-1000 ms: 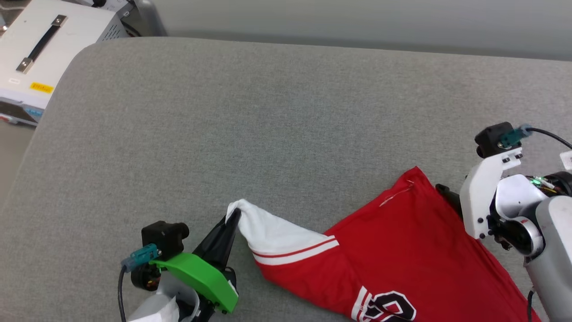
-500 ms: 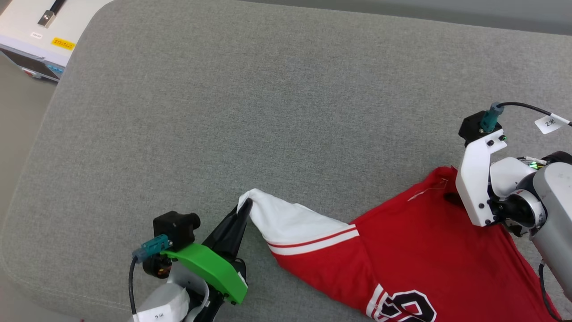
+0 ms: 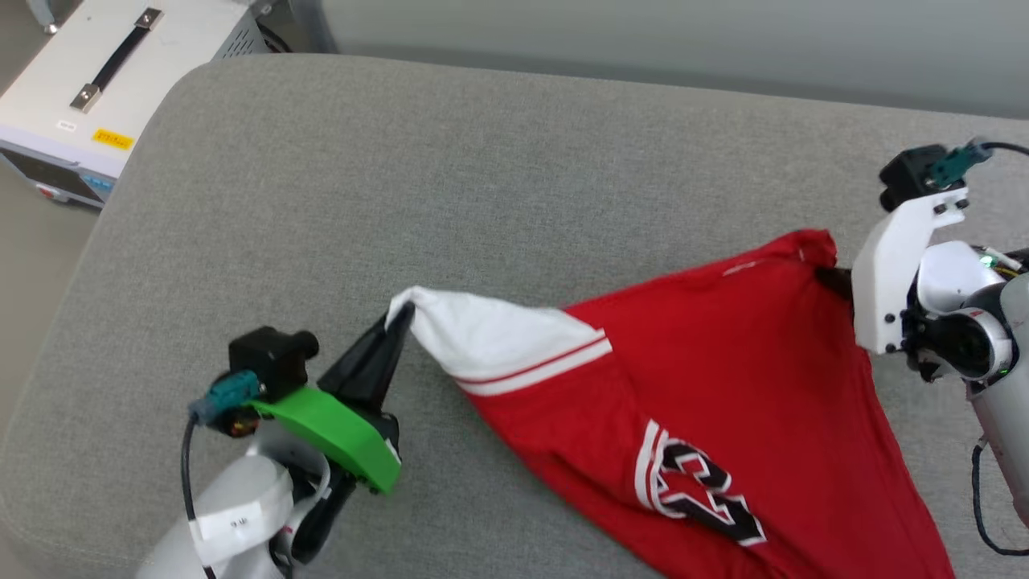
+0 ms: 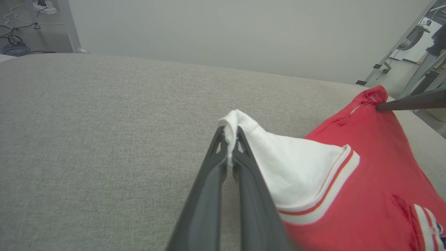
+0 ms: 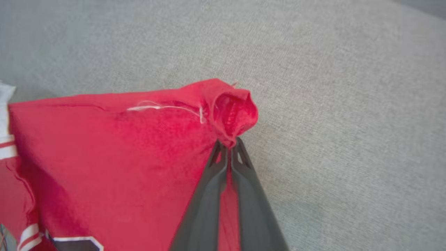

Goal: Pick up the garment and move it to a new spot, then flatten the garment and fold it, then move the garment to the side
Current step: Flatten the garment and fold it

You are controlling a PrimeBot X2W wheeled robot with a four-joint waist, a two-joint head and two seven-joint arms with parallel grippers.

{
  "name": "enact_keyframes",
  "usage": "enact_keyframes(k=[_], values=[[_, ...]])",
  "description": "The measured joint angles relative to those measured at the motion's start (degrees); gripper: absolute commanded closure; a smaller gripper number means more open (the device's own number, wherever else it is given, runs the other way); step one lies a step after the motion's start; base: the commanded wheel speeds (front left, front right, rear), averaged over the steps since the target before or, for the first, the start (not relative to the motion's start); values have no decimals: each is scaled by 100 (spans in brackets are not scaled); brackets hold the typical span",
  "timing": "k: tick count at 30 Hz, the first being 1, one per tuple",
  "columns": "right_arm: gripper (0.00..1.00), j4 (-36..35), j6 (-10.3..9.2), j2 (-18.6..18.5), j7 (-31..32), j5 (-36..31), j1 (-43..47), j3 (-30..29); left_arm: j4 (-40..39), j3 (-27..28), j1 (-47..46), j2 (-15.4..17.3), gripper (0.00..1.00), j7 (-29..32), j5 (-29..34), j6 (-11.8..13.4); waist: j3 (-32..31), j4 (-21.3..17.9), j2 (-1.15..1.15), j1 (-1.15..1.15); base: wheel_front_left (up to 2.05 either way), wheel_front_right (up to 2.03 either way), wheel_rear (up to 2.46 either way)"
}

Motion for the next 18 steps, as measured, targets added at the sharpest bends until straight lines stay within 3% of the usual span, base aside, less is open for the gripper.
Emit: enact_keyframes(k=[9,18], values=[[100,-196,1,319,-528,-639,-442,-958,-56,253,-1606,425,100,254,218,-140,-473,-219,0,0,0,0,0],[100,-187,2,906,-848,-1519,-1560,-1591,1039,171,-3724,482,100,320,126,-258,-427,-580,0,0,0,0,0]])
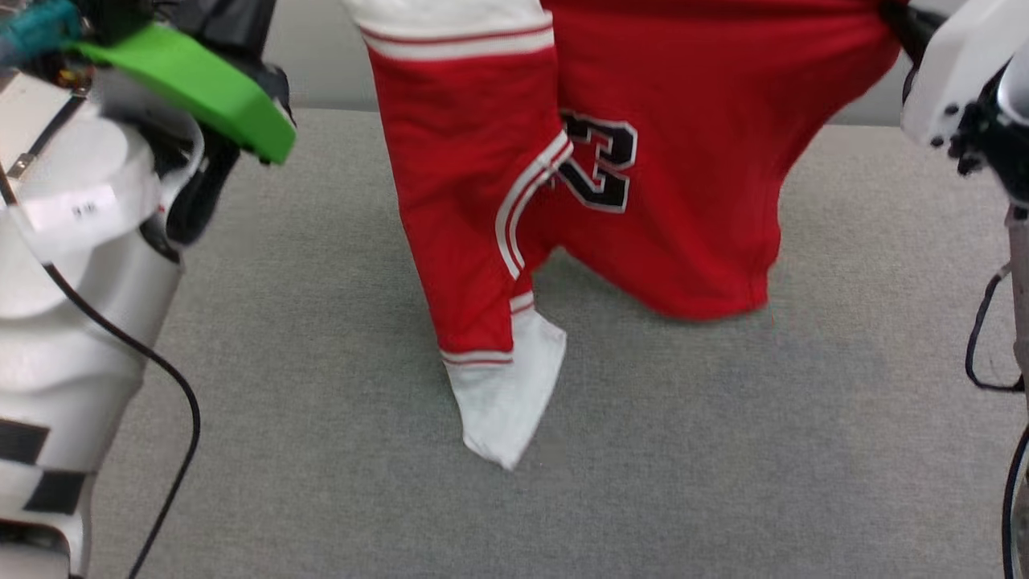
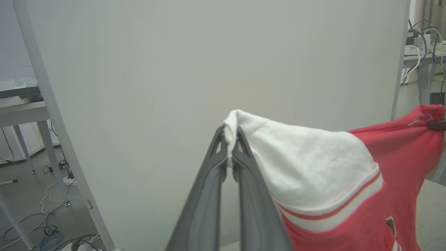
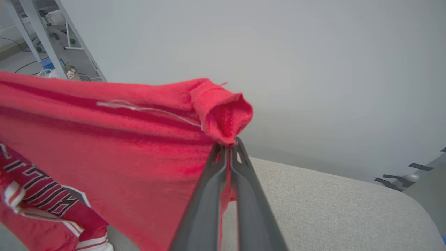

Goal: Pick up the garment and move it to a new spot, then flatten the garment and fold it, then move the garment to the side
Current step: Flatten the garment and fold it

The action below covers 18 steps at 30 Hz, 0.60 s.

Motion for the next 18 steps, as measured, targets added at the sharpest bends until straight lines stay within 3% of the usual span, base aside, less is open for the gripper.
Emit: enact_keyframes(k=[10,18], values=[[100,764,7,608,-726,-1110,-1975,-531,1112,-884,-2473,546,100,23,-425,-29,760,-267,0,0,0,0,0],[100,1182,9,894,-1607,-1727,-3481,-948,1807,-1351,-4230,773,100,-314,-464,-46,1587,-443,0,1,0,0,0]])
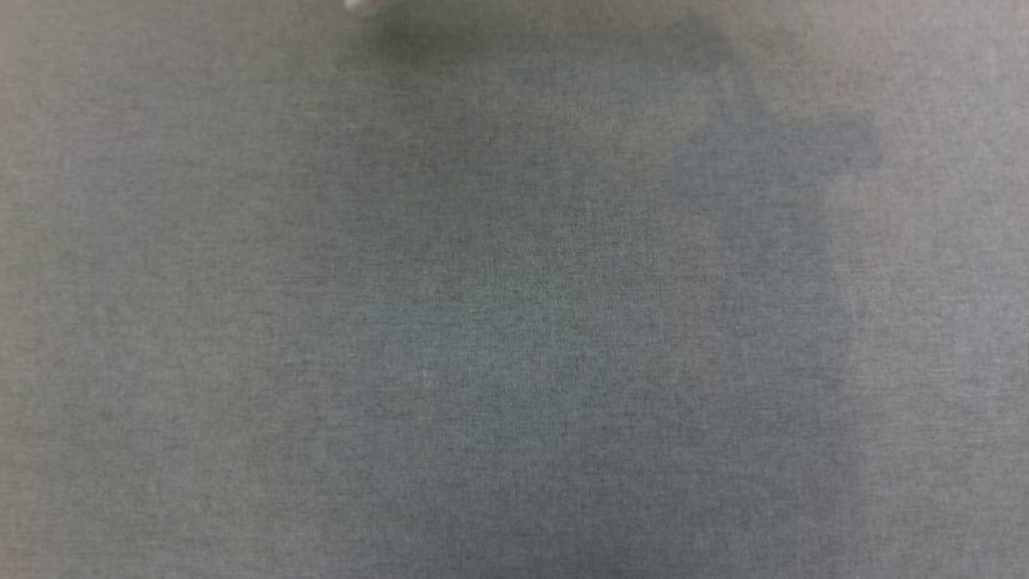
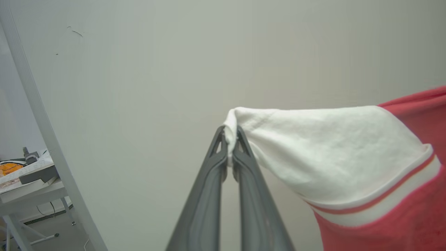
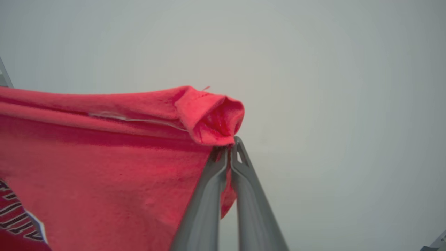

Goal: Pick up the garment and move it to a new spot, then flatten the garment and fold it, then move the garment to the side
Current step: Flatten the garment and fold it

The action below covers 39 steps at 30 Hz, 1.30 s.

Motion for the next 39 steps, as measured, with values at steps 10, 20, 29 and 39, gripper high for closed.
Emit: enact_keyframes(k=[10,20,29,39], values=[[100,1125,38,274,-912,-408,-911,-26,495,-314,-316,81,100,-347,-627,-1,1193,-87,0,1,0,0,0],[100,1556,33,170,-1150,427,291,734,-557,15,1546,126,100,-352,-1326,10,1342,34,0,1,0,0,0],[100,204,33,-512,-1080,1664,2970,1435,-1800,530,4270,147,100,-352,-972,10,733,95,0,-1,0,0,0],[100,-2074,34,-789,-415,2017,6000,739,-2855,1033,6962,-125,100,-352,-119,178,-51,189,0,-1,0,0,0]])
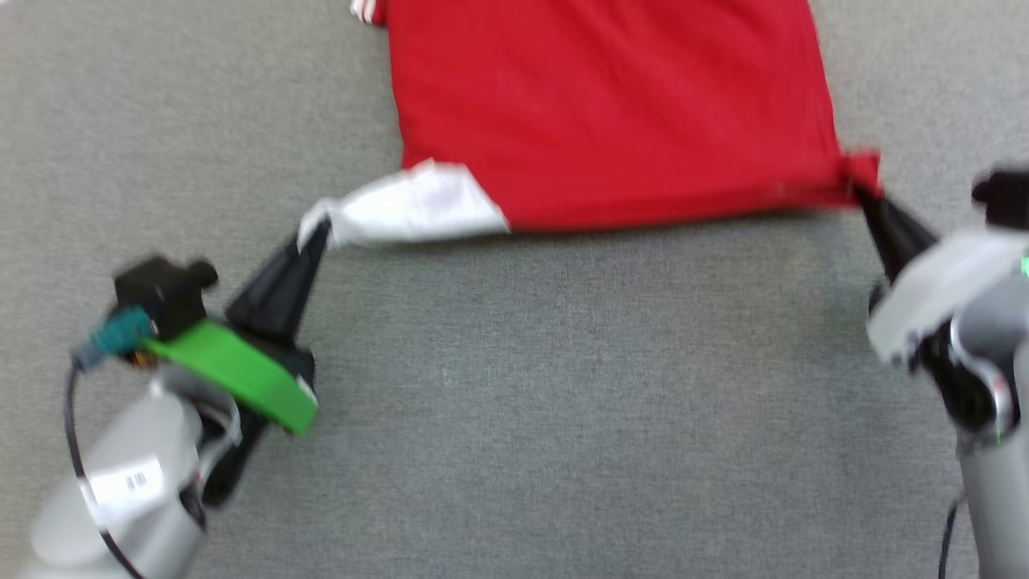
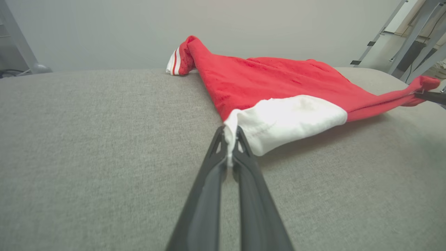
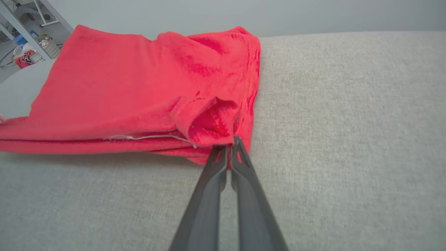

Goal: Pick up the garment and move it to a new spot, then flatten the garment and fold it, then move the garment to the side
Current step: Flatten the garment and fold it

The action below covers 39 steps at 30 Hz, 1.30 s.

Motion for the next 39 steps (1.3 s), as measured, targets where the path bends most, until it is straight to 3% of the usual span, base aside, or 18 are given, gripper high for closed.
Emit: enact_keyframes(k=[5,9,16,20,29,34,39], values=[[100,-1062,0,446,426,-93,1668,-605,-368,74,1118,-215,100,0,27,272,-460,79,0,0,0,0,0],[100,-1599,0,860,713,-197,2657,-871,-534,58,1757,-209,100,0,10,450,-810,150,0,0,0,0,0],[100,-1875,2,1122,818,-259,3850,-1028,-1072,13,2803,-112,100,193,-328,812,-1355,229,0,0,0,0,0],[100,-1879,1,1168,840,-283,4285,-1033,-1526,29,3424,-32,100,316,-773,861,-1624,246,0,-1,0,0,0],[100,-1931,1,1160,795,-703,4181,-978,-1820,79,3363,49,100,415,-750,1032,-1879,308,0,0,0,0,0],[100,-1794,1,1011,782,-957,3586,-895,-1408,96,2585,-279,100,408,-660,1016,-1738,302,0,0,0,0,0],[100,-1424,-1,888,773,-1199,2853,-761,-719,32,1713,-623,100,417,-601,776,-1451,286,-1,0,0,0,0]])
